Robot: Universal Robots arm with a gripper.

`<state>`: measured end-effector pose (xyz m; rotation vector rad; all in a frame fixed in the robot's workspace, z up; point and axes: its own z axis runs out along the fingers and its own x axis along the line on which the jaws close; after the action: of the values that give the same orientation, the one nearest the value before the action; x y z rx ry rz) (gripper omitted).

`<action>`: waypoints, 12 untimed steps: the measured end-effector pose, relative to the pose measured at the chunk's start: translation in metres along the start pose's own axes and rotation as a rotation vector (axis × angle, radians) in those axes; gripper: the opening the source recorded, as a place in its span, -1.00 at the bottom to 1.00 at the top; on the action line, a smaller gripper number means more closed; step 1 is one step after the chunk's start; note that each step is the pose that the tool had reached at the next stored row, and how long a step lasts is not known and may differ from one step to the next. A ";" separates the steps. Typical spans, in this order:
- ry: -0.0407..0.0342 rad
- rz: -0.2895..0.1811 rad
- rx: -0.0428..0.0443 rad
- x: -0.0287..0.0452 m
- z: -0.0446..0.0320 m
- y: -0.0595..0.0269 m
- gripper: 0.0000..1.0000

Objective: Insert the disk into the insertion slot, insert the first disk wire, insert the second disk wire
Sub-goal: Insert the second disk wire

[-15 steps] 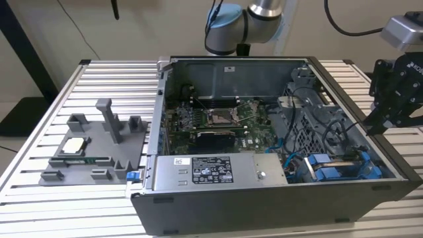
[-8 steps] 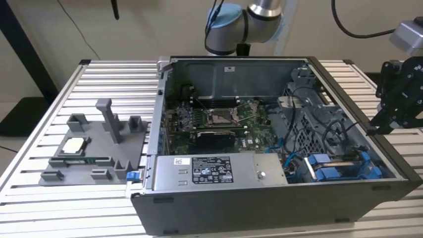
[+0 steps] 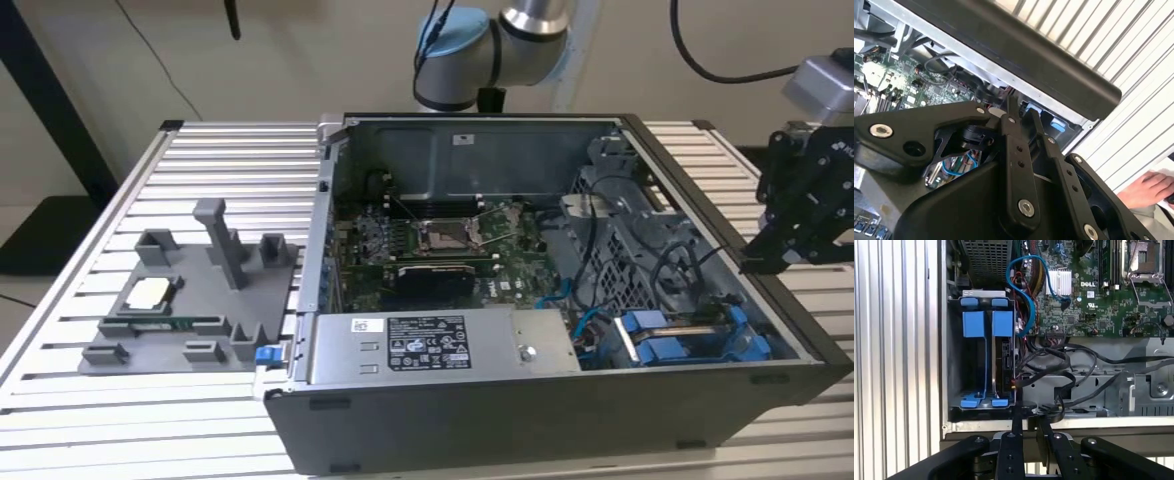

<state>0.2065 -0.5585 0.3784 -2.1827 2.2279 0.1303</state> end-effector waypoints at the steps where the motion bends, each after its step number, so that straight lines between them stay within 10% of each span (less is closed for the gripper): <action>1: -0.0025 0.001 -0.0001 0.0000 0.0005 0.0000 -0.47; 12: -0.0653 0.012 -0.0016 0.0001 0.0029 0.0000 -0.64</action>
<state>0.2063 -0.5584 0.3756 -2.1336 2.2076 0.2005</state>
